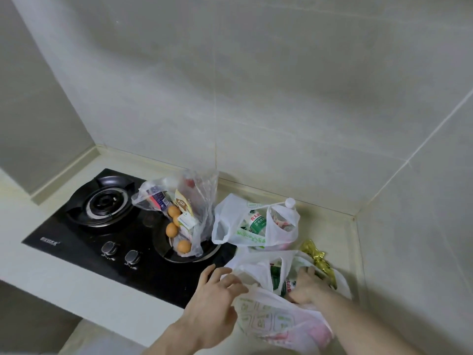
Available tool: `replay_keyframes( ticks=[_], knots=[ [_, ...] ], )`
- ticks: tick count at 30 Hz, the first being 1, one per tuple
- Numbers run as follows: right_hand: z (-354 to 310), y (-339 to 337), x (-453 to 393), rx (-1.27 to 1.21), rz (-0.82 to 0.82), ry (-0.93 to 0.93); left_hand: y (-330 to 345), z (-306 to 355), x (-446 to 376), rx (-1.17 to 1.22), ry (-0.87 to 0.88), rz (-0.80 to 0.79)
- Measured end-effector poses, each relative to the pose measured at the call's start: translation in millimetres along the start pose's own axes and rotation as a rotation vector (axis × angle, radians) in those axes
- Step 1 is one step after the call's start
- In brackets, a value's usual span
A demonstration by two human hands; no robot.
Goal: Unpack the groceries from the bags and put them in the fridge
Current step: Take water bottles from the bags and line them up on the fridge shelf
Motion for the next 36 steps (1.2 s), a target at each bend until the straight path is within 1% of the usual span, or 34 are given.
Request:
replay_keyframes(
  ticks=[3,6,10,15,19,20,23,25,27,29,31,34,36],
  knots=[
    [0.2,4.8,0.0,-0.059,0.032,0.025,-0.8,-0.5,6.5,0.029,-0.019,0.029],
    [2.1,10.9,-0.7,-0.056,0.082,0.032,-3.9,-0.8,11.4,0.049,-0.043,0.012],
    [7.1,4.9,2.4,0.003,0.109,-0.083,-6.9,-2.9,13.6,0.064,-0.042,0.031],
    [14.4,-12.9,22.9,0.073,0.176,-0.211,-11.6,-1.8,7.9,0.096,0.006,0.027],
    [12.1,-30.8,41.0,0.077,0.266,-0.233,-13.8,0.2,-1.3,0.098,0.058,0.034],
    [12.8,-35.2,44.2,0.05,0.259,-0.207,-14.8,0.6,-3.7,0.097,0.071,0.04],
    [15.5,-55.1,58.6,-0.074,0.128,-0.122,-22.5,5.1,-10.6,0.094,0.109,0.053],
    [15.2,-76.5,79.0,-0.045,0.047,-0.087,-28.9,10.1,-15.4,0.124,0.135,0.055],
    [12.7,-100.9,110.2,-0.005,0.003,-0.069,-34.1,15.3,-19.8,0.149,0.169,0.05],
    [10.4,-121.2,139.9,0.011,0.002,-0.065,-38.5,21.1,-24.9,0.161,0.209,0.045],
    [3.2,-135.3,168.4,0.015,0.038,-0.085,-44.4,29.3,-29.8,0.179,0.249,0.05],
    [-14.5,-143.4,202.4,0.003,0.11,-0.157,-53.2,45.2,-37.2,0.192,0.315,0.058],
    [-29.1,-145.4,222.4,0.004,0.135,-0.223,-58.1,52.7,-41.2,0.223,0.326,0.066]
  ],
)
Point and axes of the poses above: each hand's wrist, its own x-axis away from the middle knuckle, its own y-axis out of the palm, z = x × y, the point moved 1 cm from there along -x, towards the middle knuckle, and after that the axes turned 7 degrees about -x, right-handed, at the moved point
